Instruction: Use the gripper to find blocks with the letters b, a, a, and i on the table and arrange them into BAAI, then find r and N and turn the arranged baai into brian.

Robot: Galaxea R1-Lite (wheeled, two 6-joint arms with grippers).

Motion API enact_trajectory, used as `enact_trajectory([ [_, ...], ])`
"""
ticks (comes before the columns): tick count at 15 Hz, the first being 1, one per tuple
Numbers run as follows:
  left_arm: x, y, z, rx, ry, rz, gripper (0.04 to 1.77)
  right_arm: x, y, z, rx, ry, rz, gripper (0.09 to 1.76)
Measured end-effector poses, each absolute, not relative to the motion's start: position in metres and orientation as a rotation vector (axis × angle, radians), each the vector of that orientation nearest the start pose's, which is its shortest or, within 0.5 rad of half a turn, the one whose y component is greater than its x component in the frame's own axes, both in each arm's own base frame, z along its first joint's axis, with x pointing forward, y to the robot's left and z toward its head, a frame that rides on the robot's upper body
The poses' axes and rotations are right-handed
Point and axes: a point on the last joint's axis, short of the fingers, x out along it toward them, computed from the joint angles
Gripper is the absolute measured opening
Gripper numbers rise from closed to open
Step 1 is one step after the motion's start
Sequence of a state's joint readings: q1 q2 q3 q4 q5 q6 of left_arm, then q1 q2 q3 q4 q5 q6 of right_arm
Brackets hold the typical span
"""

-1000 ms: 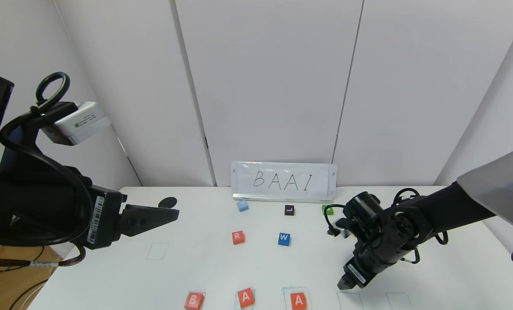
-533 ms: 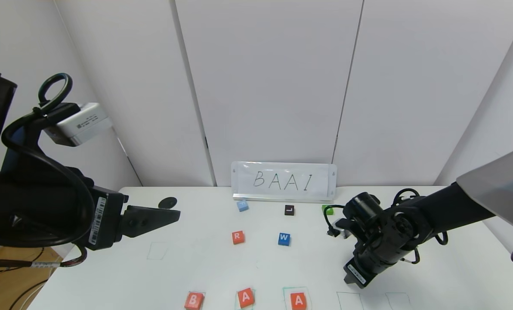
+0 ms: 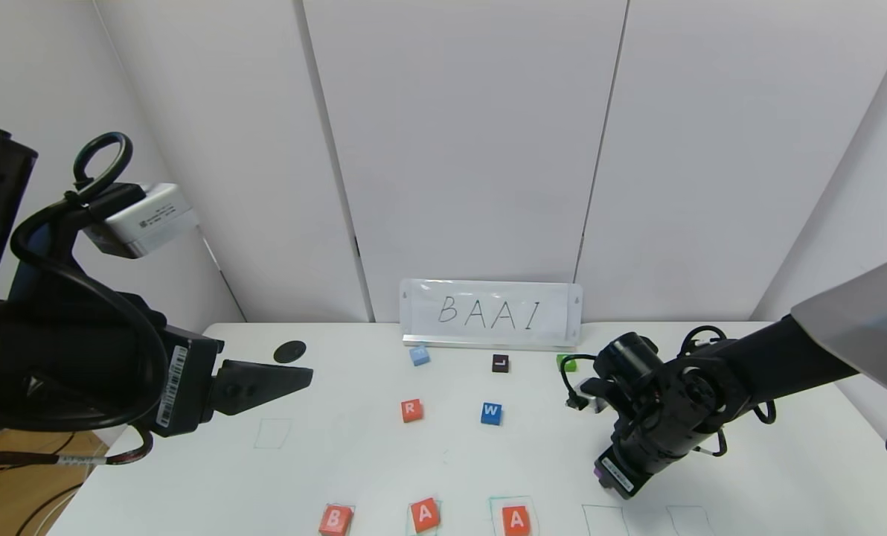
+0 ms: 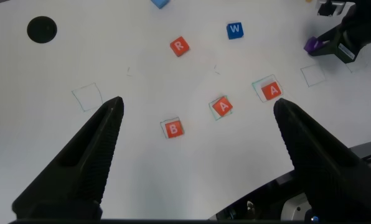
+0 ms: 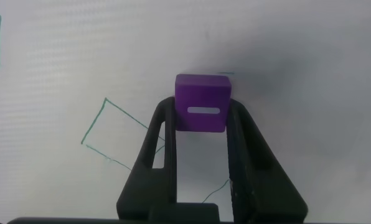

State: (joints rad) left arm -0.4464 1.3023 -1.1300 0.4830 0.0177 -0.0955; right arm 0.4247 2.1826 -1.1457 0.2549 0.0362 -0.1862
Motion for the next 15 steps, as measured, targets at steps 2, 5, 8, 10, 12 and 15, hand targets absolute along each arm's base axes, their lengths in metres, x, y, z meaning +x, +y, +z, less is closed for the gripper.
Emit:
enact_trajectory([
  [2,0.169,-0.08,0.271,0.062,0.662,-0.382,1.72,0.322,0.147,0.036,-0.414,1.241,0.519,0.53],
  [5,0.169,-0.08,0.271,0.062,0.66,-0.382,1.72,0.317,0.147,0.041,-0.456,1.24,0.551,0.53],
  [8,0.168,-0.08,0.271,0.062,0.66,-0.382,1.72,0.309,0.147,0.051,-0.536,1.232,0.62,0.53],
  [10,0.168,-0.08,0.271,0.073,0.659,-0.385,1.72,0.304,0.146,0.058,-0.615,1.21,0.683,0.53],
  [12,0.168,-0.079,0.271,0.076,0.659,-0.384,1.72,0.299,0.145,0.063,-0.689,1.178,0.742,0.53],
  [15,0.169,-0.077,0.27,0.074,0.662,-0.371,1.72,0.291,0.145,0.067,-0.8,1.124,0.857,0.53],
])
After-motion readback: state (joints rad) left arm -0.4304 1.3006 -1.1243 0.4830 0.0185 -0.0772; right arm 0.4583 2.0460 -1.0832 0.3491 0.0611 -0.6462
